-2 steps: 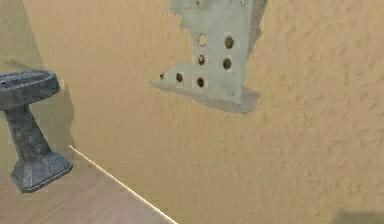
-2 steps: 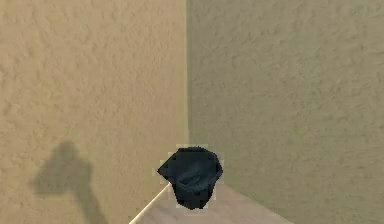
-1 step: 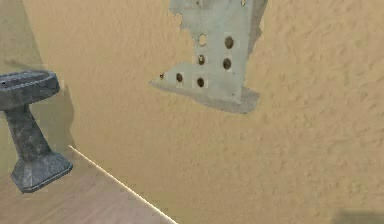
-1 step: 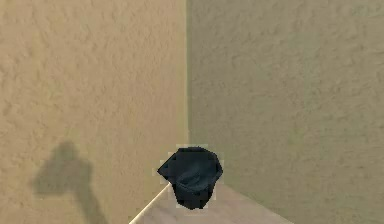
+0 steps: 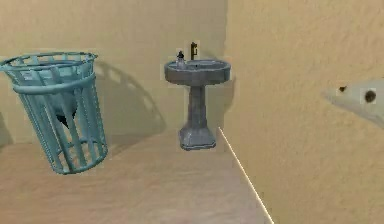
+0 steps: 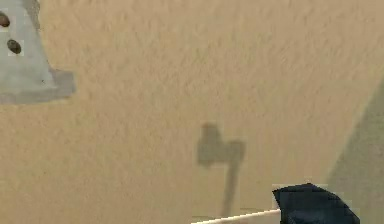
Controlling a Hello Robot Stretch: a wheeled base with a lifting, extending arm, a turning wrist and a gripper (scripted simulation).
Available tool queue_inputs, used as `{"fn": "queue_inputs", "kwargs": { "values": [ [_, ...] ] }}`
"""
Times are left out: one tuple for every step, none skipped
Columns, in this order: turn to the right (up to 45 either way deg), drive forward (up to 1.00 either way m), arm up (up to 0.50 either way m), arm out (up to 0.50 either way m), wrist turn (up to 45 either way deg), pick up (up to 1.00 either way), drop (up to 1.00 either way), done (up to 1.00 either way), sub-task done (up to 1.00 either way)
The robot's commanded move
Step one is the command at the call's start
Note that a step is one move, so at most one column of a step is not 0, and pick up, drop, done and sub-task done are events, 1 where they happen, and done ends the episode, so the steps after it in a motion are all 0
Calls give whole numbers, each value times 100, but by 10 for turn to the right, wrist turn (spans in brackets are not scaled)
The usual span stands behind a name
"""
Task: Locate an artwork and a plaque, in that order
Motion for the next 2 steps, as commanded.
{"fn": "queue_inputs", "kwargs": {
  "values": [
    [-450,0,0,0,0,0,0,0,0],
    [-450,0,0,0,0,0,0,0,0]
  ]
}}
